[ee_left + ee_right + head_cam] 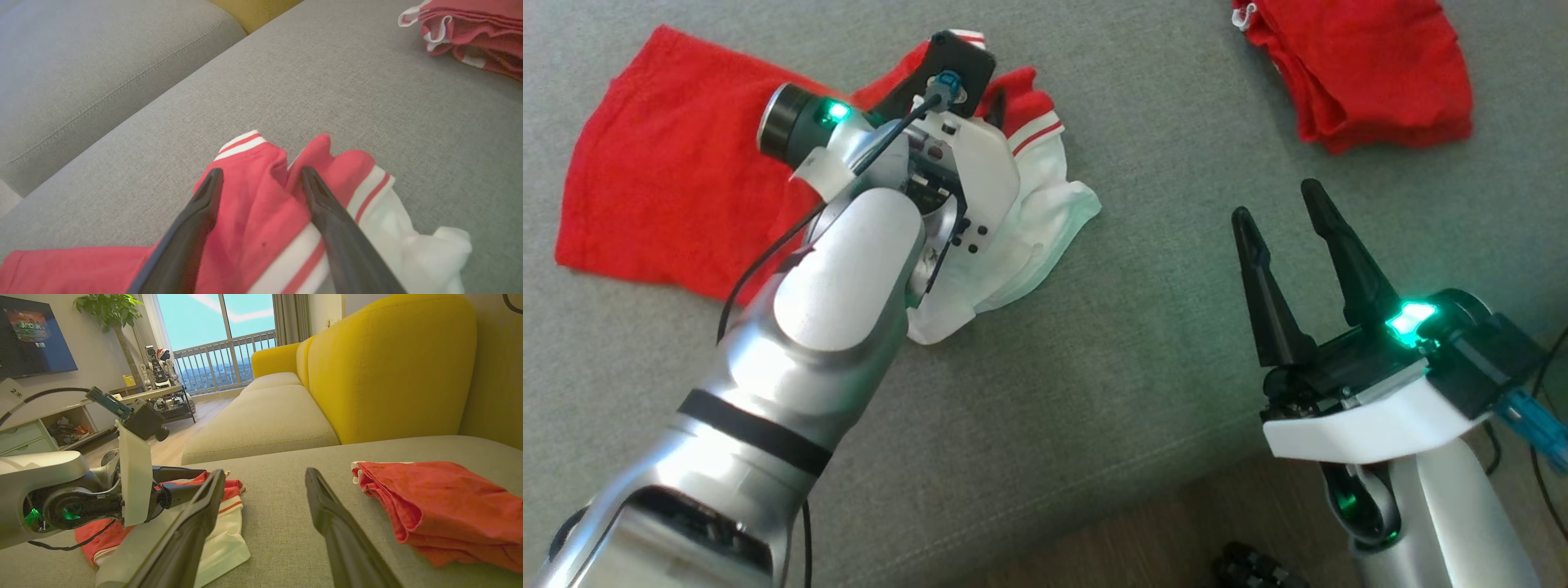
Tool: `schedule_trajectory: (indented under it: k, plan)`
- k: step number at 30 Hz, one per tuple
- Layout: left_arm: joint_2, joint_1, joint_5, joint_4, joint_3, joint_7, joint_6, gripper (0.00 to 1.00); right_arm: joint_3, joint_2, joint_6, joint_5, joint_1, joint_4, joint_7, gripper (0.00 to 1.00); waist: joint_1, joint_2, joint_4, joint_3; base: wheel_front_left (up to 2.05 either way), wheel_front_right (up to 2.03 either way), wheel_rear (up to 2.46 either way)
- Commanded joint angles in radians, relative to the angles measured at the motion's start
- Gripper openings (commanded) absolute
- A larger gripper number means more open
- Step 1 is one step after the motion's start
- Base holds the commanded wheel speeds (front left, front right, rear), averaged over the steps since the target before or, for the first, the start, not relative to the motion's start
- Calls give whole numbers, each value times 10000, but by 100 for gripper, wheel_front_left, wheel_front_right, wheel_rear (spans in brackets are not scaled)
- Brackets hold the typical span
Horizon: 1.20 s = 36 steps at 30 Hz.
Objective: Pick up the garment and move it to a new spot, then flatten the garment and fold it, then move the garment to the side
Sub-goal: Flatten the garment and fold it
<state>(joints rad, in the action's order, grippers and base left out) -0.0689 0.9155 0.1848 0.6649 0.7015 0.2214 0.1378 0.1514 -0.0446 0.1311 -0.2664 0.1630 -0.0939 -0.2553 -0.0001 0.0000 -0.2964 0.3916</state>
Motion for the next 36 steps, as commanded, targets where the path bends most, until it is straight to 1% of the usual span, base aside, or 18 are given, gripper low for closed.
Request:
schedule_trajectory:
  k: [1, 2, 3, 4, 8, 12, 15, 19, 21, 23, 25, 27, 32, 33, 36]
  plan:
    - [-231, 438, 22, -395, -204, 133, 31, 100, 167, -56, -4, -38, 25, -378, -65, 100, 1, 0, 37, -13, 0, 0, 0]
    - [-248, 376, 72, -436, -160, 232, -64, 83, 168, -56, -4, -31, 21, -387, -65, 100, 1, 0, 59, -25, 0, 0, 0]
    - [-254, 306, 144, -499, -126, 308, -168, 33, 172, -56, -4, -24, 18, -397, -65, 100, 1, 0, 80, -32, 0, 0, 0]
    - [-252, 236, 230, -578, -116, 361, -252, 0, 181, -56, -4, -12, 23, -412, -65, 100, 1, 0, 98, -34, 0, 0, 0]
    - [-262, -20, 579, -971, -212, 417, -393, 0, 171, -56, -4, 34, 38, -423, -65, 100, 1, 0, 161, -77, 0, 0, 0]
    - [-259, -314, 1124, -1495, -520, 218, -522, 0, 139, -56, -4, 87, 31, -409, -65, 100, 1, 0, 214, -163, 0, 0, 0]
    - [-176, -677, 1974, -1914, -964, 133, -766, 0, 152, -56, -4, 108, 15, -350, -65, 100, 1, 0, 199, -302, 0, 0, 0]
    - [-87, -850, 3006, -2509, -1401, 362, -1193, 0, 181, -56, -4, 73, -21, -310, -65, 100, 1, 0, 88, -551, 0, 0, 0]
    - [-29, -750, 3587, -2885, -1727, 481, -1316, 0, 170, -56, -4, 2, -45, -301, -65, 100, 1, 0, -11, -715, 0, 0, 0]
    - [65, -563, 4455, -3350, -2181, 626, -1380, 0, 153, -56, -4, -84, -94, -282, -65, 100, 1, 0, -107, -911, 0, 0, 0]
    - [124, -207, 5172, -3861, -2603, 663, -1264, 0, 154, -56, -4, -134, -175, -242, -65, 100, 1, 0, -199, -1136, 0, 0, 0]
    - [153, 252, 5637, -4320, -2976, 572, -1001, 0, 161, -56, -4, -177, -261, -214, -65, 100, 1, 0, -278, -1365, 0, 0, 0]
    - [176, 1244, 6413, -5090, -3832, 208, -242, 0, 79, -56, -4, -182, -502, -196, -65, 100, 1, 0, -276, -1834, 0, 0, 0]
    - [176, 1244, 6413, -5090, -3832, 208, -242, 0, 79, -56, -4, -182, -502, -196, -65, 100, 1, 0, -276, -1834, 0, 0, 0]
    - [179, 1258, 6765, -5382, -4374, -69, 177, 0, 32, -56, -4, -133, -609, -201, -65, 100, 1, 0, -136, -2006, 0, 0, 0]
